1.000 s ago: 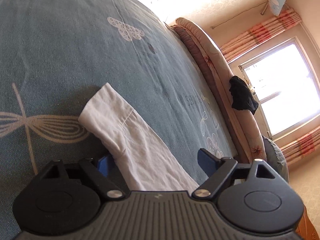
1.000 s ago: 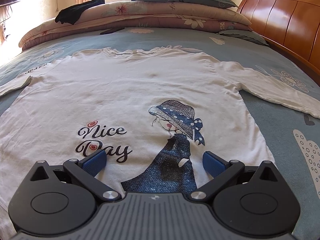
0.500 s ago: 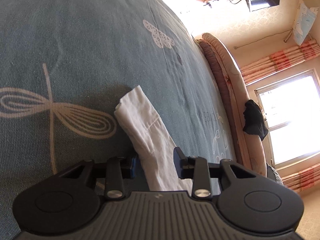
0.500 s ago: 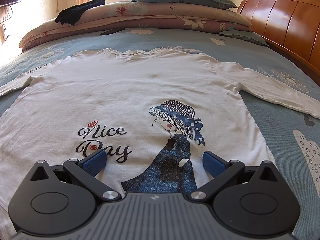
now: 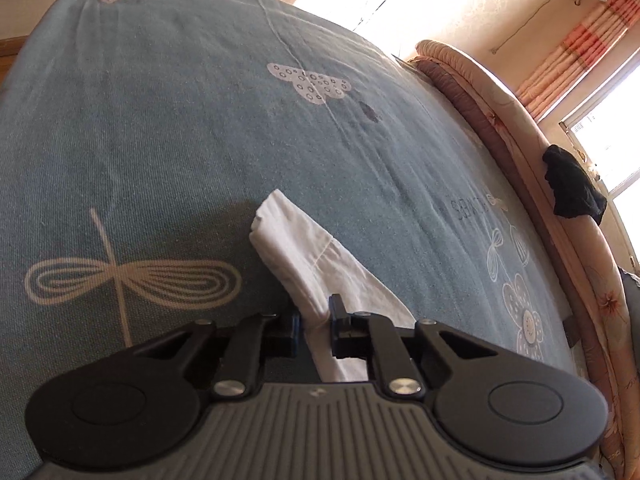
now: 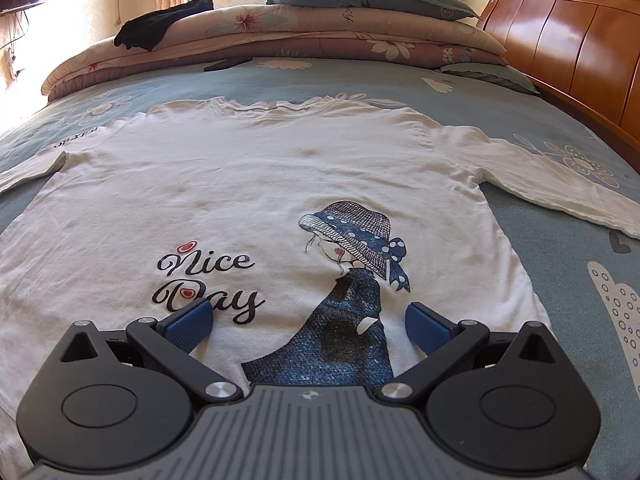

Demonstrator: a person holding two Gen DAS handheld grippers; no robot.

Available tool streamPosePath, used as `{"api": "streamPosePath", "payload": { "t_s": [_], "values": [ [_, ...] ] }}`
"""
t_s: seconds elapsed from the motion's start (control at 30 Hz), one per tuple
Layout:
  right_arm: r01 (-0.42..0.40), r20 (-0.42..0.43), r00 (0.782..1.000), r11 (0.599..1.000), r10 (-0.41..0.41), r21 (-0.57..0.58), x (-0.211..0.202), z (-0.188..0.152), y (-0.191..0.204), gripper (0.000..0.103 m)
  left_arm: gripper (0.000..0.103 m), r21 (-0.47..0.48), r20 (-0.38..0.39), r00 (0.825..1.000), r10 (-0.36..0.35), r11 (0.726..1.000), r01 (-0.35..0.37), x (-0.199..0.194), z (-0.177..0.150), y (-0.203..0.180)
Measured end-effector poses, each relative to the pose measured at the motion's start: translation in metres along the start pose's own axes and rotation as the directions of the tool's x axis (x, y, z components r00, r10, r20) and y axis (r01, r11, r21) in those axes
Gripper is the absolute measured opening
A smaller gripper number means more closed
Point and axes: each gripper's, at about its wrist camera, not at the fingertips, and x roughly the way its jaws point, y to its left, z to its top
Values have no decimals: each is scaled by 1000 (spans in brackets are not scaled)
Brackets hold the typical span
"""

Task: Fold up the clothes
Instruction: 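Close the left gripper on the white sleeve cuff, then lift the cuff with the left gripper and lay the sleeve across the shirt body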

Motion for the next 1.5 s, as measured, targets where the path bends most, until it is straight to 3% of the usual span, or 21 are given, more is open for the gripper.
{"api": "streamPosePath", "payload": {
  "t_s": [0.23,0.33,0.43,0.63,0.9,1.33,1.5],
  "values": [
    [-21,-11,1000,999,20,-24,-1,2,-2,103,11,171,27,998,-51,984,45,-35,4,-67],
    [-80,-46,996,994,77,-68,-1,9,-5,103,11,230,29,995,-99,969,90,-51,3,-101],
    [-147,-46,989,984,143,-100,-4,13,-7,103,11,296,31,990,-135,948,120,-64,-1,-137],
    [-165,-9,986,970,166,-176,-11,7,1,103,11,424,14,982,-187,891,163,-86,-21,-212],
    [-208,17,974,929,224,-306,-20,-6,13,103,11,540,-44,970,-238,811,224,-103,-73,-293],
    [-213,62,969,938,238,-275,-26,-9,-8,103,11,648,-212,931,-298,670,362,-117,-185,-377],
    [-201,66,972,945,225,-257,-25,-10,-14,103,11,684,-283,914,-290,607,404,-117,-229,-397]
  ]
}}
